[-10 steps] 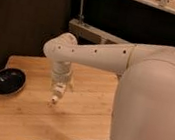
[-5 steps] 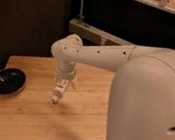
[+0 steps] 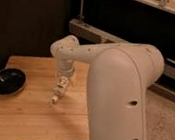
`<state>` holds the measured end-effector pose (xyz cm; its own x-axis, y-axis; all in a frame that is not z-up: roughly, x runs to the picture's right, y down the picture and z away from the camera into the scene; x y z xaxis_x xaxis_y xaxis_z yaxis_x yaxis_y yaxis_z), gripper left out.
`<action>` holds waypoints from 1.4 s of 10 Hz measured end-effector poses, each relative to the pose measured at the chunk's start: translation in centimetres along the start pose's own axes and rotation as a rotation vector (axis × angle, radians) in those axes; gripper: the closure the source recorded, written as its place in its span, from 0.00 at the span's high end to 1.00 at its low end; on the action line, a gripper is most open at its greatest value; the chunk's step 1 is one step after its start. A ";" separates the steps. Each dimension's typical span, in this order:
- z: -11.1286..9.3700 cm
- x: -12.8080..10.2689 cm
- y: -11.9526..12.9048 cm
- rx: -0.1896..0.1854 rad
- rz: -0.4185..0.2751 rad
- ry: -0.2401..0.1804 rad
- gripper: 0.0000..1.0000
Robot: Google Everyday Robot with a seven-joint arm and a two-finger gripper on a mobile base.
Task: Place the bottle in the ceramic bowl
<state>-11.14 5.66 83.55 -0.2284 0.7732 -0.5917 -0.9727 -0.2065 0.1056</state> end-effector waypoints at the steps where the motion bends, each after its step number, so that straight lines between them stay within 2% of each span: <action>1: 0.7 -0.7 0.1 -0.026 -0.005 -0.003 0.65; 2: 1.3 -1.2 0.0 -0.052 -0.017 -0.002 0.65; 4: 2.6 -1.8 0.4 -0.077 -0.048 0.012 0.65; 10: 6.0 -1.7 2.3 -0.099 -0.068 0.077 0.65; 14: 7.5 -1.3 3.5 -0.119 -0.088 0.121 0.65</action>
<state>-14.57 8.43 90.64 -0.1290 0.7150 -0.6872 -0.9755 -0.2160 -0.0416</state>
